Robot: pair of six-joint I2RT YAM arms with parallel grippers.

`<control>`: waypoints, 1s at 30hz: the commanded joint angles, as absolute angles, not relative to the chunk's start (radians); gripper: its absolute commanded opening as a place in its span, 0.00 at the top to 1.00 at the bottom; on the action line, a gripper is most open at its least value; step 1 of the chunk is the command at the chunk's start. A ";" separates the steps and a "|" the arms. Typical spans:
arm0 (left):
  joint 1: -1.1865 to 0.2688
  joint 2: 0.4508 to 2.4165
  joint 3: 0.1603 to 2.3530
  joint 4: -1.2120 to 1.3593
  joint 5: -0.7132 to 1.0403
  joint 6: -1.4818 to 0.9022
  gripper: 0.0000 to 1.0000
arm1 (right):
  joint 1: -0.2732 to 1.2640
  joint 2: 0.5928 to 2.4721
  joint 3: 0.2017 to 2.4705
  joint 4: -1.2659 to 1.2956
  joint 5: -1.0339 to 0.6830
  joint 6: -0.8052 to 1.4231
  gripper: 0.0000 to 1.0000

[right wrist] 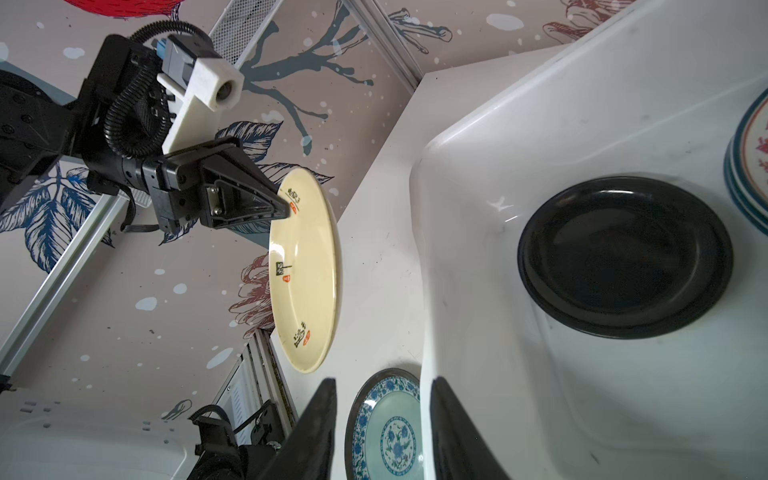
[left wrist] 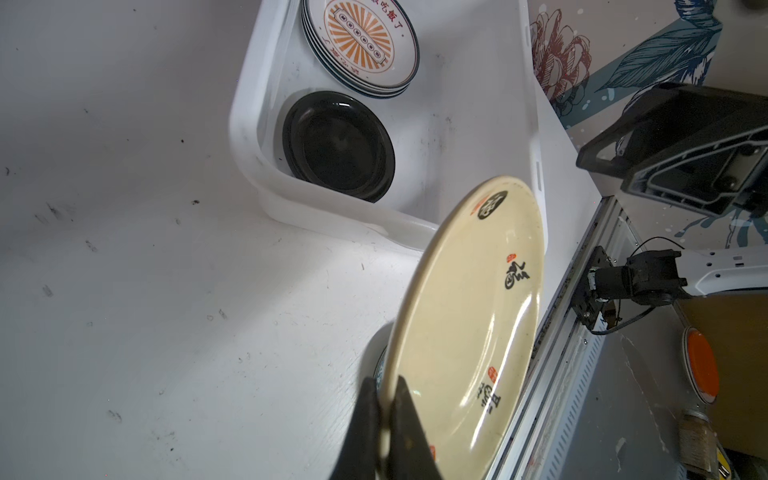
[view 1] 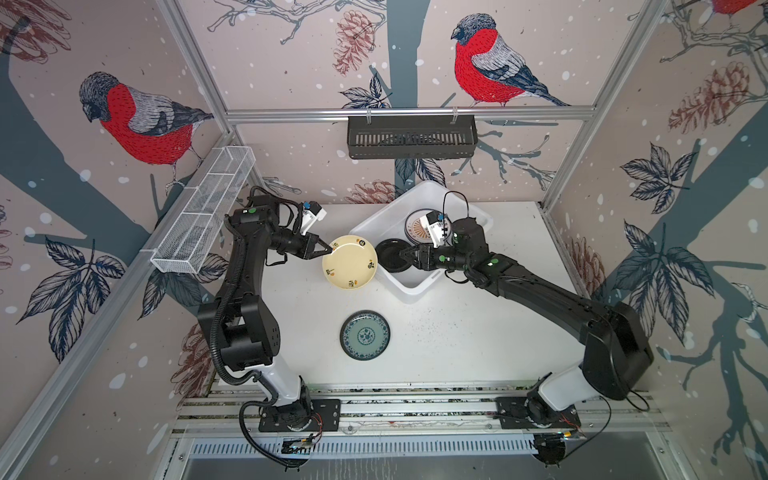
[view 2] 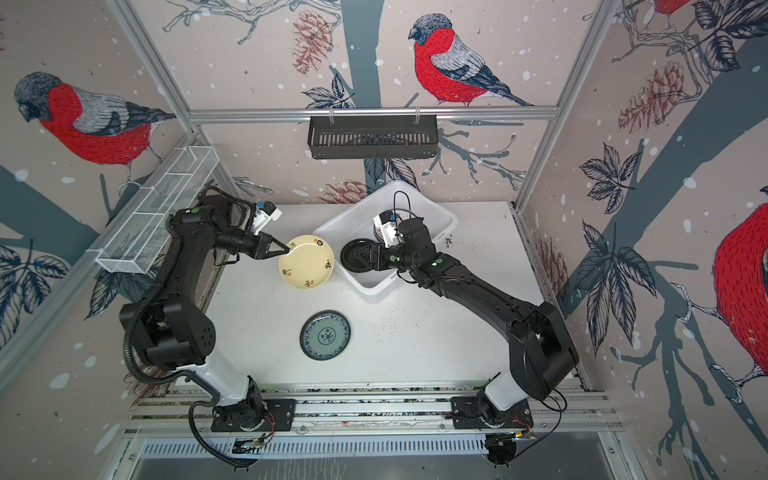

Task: Place the plates into the plastic bin on the countertop
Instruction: 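Lift the cream plate and carry it toward the bin with the left gripper, then grasp the cream plate rim with the right gripper beside the left gripper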

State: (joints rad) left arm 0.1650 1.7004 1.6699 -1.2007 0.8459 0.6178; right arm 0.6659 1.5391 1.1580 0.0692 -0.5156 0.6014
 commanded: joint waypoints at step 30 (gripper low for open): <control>0.061 1.620 1.661 -1.014 0.939 0.454 1.00 | 0.734 1.686 1.281 0.141 -0.467 0.640 0.72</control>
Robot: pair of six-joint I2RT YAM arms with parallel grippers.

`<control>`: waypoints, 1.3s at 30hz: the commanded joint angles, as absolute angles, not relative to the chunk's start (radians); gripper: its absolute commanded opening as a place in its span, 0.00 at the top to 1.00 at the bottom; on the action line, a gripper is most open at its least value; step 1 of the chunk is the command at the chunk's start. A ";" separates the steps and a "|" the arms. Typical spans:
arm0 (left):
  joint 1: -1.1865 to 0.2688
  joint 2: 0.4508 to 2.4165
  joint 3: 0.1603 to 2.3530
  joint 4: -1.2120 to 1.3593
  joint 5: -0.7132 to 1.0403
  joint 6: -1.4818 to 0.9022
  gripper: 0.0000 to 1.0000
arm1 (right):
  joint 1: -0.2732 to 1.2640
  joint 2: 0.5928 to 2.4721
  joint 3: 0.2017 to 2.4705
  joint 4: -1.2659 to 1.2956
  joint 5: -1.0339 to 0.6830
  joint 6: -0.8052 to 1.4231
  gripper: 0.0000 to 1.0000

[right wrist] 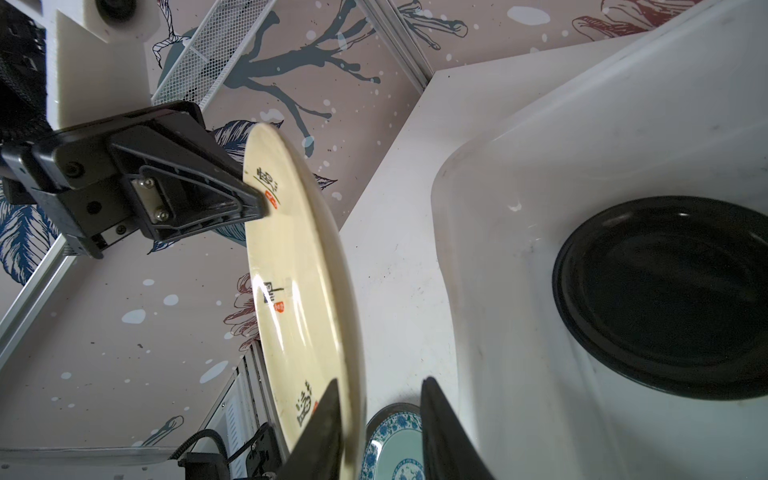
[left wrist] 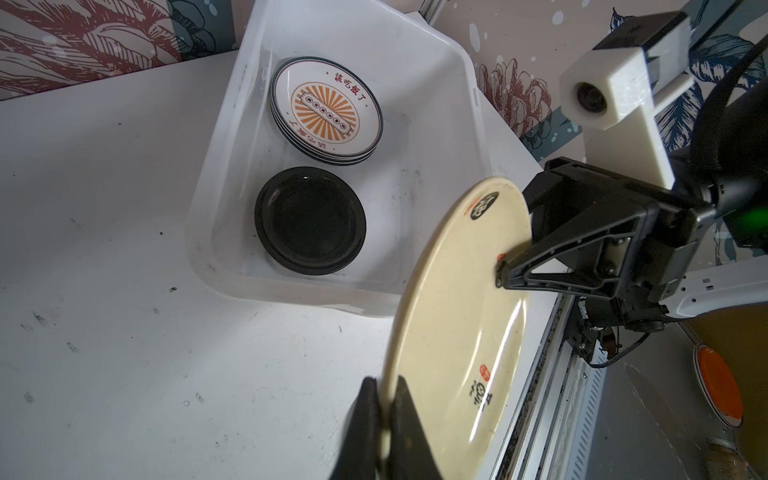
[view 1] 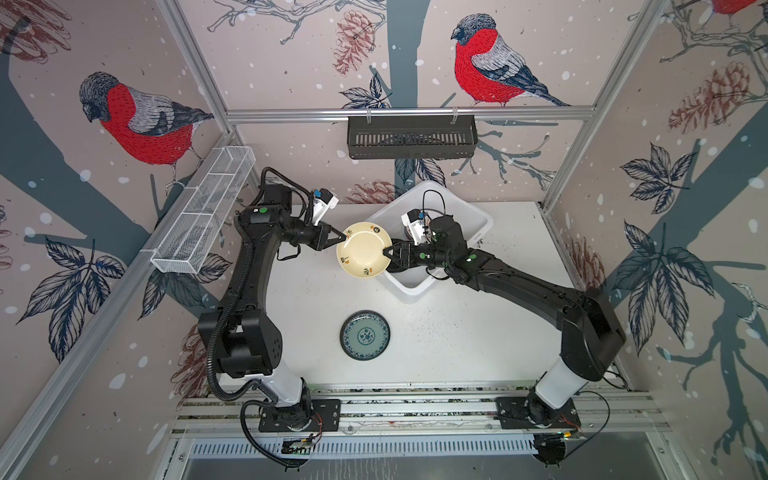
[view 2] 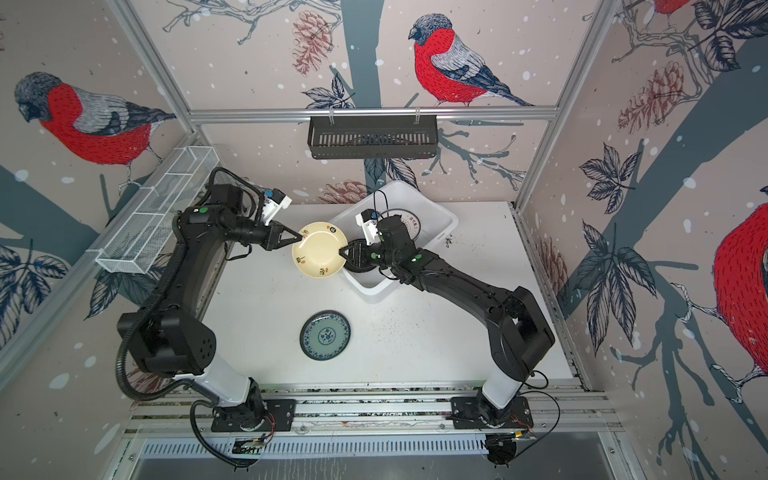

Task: Place the plates into the plastic bin on the countertop
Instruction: 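Grasp the cream plate rim with the right gripper beside the left gripper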

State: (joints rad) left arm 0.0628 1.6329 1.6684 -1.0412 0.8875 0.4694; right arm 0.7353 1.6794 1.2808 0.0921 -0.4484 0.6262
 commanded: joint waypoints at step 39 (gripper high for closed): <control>0.047 1.538 1.592 -0.829 0.829 0.344 0.45 | 0.544 1.693 1.334 0.093 -0.625 0.629 0.98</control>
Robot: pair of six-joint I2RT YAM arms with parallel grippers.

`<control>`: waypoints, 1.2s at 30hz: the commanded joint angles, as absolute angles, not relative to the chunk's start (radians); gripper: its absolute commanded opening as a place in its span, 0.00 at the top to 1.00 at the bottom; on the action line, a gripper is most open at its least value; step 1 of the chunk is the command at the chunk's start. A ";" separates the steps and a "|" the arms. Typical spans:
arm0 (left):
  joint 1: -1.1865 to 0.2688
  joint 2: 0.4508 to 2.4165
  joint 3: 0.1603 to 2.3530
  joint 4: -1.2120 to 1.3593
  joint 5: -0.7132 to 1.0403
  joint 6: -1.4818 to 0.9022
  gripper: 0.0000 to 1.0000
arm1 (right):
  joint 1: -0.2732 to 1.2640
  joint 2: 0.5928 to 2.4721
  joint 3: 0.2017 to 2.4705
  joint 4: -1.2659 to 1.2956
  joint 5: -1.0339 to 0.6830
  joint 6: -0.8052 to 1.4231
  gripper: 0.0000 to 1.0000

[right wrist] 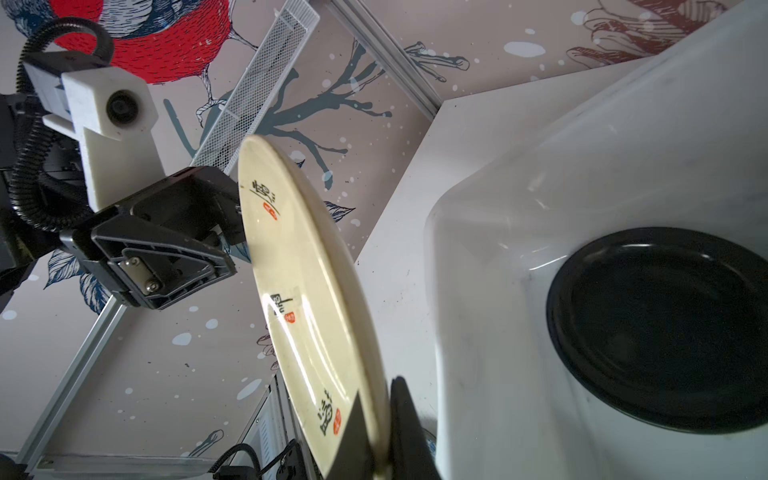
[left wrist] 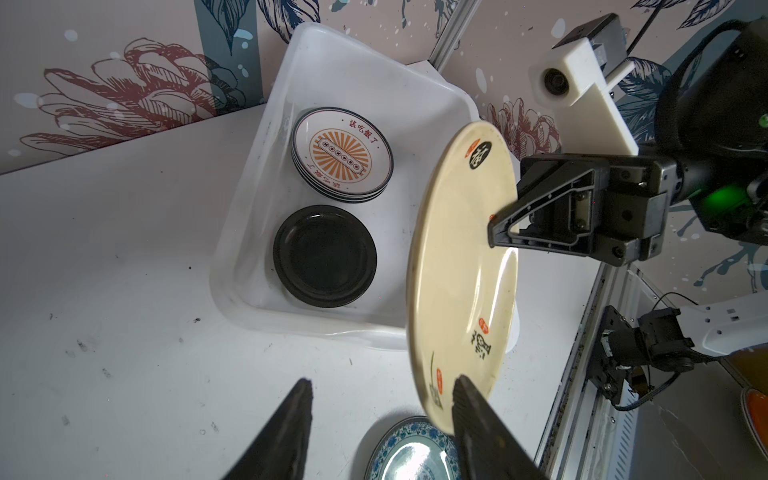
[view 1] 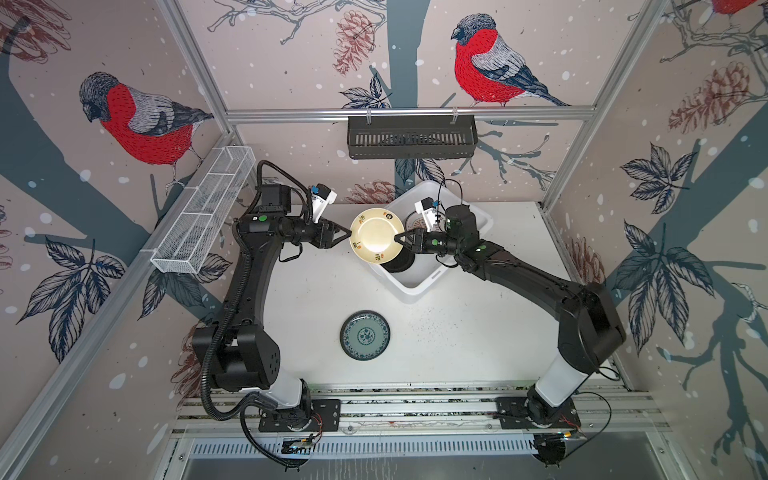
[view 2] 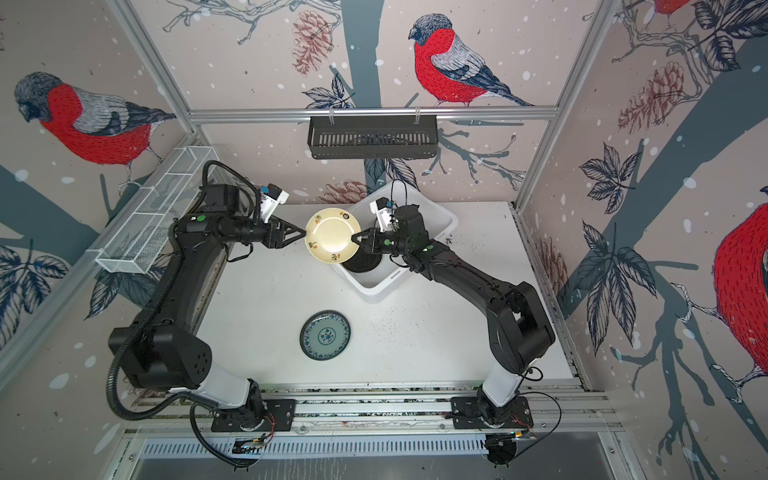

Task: Place the plates into the plastic bin on the countertop
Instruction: 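Grasp the cream plate rim with the right gripper beside the left gripper, then open the left gripper while the right gripper lowers the cream plate onto the black plate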

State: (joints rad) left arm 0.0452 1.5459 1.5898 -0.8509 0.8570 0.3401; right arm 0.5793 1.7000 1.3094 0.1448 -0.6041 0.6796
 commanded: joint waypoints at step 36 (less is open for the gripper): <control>0.047 1.557 1.623 -0.899 0.858 0.390 0.45 | 0.394 2.221 2.109 -0.717 -0.565 0.262 0.96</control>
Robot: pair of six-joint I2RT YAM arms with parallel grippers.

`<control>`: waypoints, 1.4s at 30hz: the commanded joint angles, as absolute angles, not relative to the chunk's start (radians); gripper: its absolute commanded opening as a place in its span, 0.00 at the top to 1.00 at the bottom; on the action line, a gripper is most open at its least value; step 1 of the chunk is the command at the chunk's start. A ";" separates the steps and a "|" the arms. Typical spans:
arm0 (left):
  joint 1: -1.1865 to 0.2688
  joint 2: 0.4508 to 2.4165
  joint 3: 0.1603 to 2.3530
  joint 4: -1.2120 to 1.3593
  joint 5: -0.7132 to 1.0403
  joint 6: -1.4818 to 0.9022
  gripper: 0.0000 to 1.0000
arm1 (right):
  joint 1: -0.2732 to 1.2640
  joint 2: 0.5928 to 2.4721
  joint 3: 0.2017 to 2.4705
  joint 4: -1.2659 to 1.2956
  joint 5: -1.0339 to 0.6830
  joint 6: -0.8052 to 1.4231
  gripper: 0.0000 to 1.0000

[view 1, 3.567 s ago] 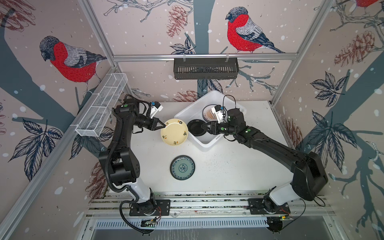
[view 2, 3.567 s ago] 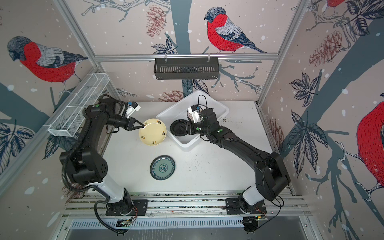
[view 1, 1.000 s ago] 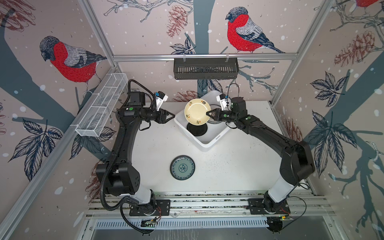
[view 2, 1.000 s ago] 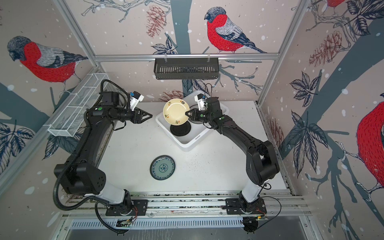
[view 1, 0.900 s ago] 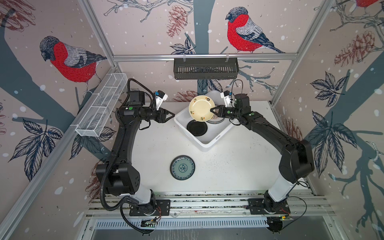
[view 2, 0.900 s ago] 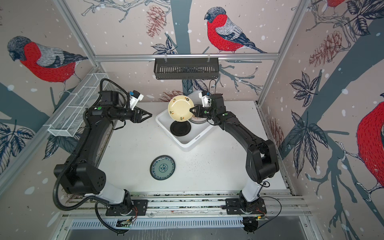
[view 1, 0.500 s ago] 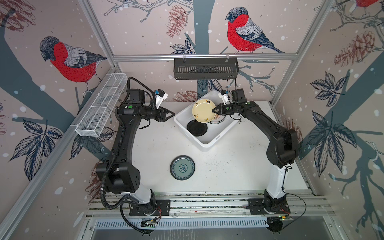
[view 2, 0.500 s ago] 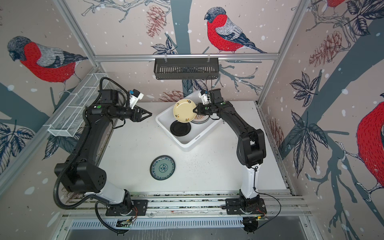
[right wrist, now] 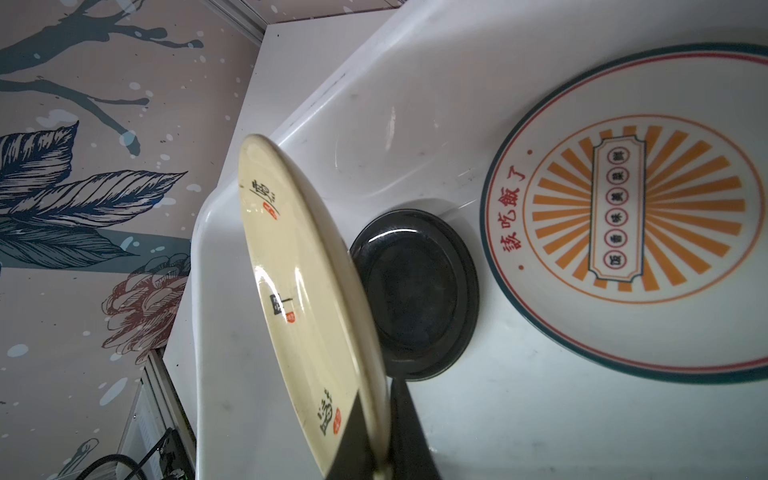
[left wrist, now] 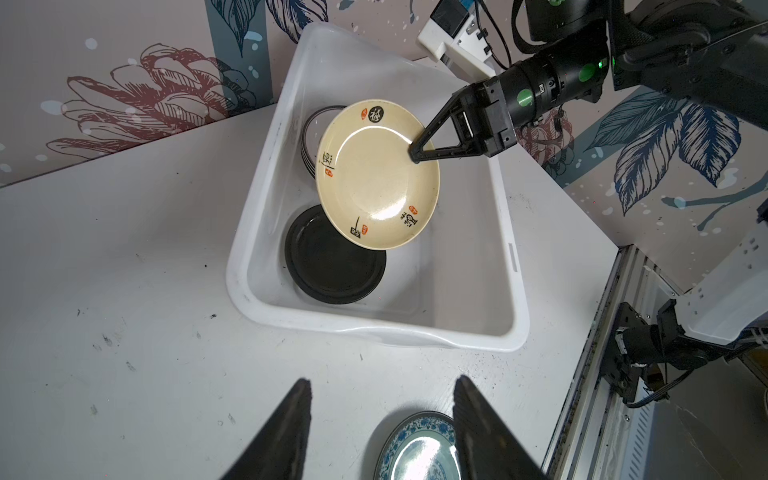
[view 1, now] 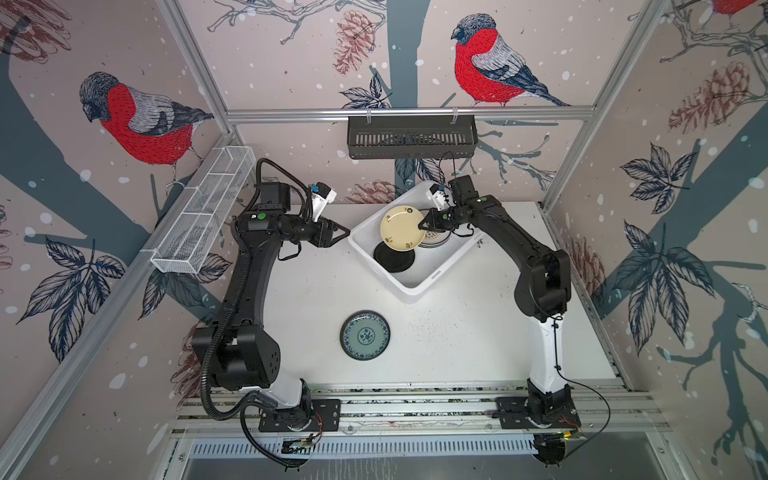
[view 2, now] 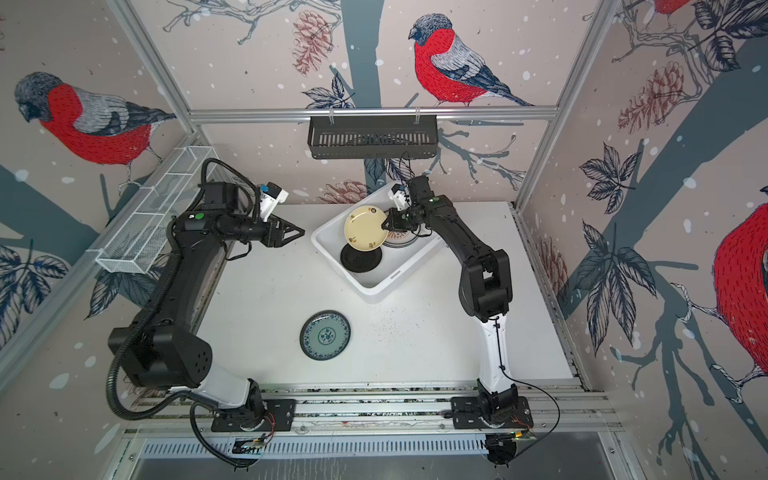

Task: Place the plates into the plastic bin on the countertop
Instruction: 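Open the left gripper while the right gripper lowers the cream plate onto the black plate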

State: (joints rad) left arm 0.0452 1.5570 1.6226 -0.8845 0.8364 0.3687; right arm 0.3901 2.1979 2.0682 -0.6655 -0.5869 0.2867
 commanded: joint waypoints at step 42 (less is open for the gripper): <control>0.046 1.585 1.596 -0.930 0.879 0.443 0.45 | 0.437 2.479 2.322 -0.853 -0.583 0.268 0.91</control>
State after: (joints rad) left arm 0.0452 1.5887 1.5993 -0.9073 0.8623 0.4229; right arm 0.4339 2.4748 2.3157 -0.8429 -0.5644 0.2657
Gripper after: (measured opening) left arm 0.548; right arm 0.087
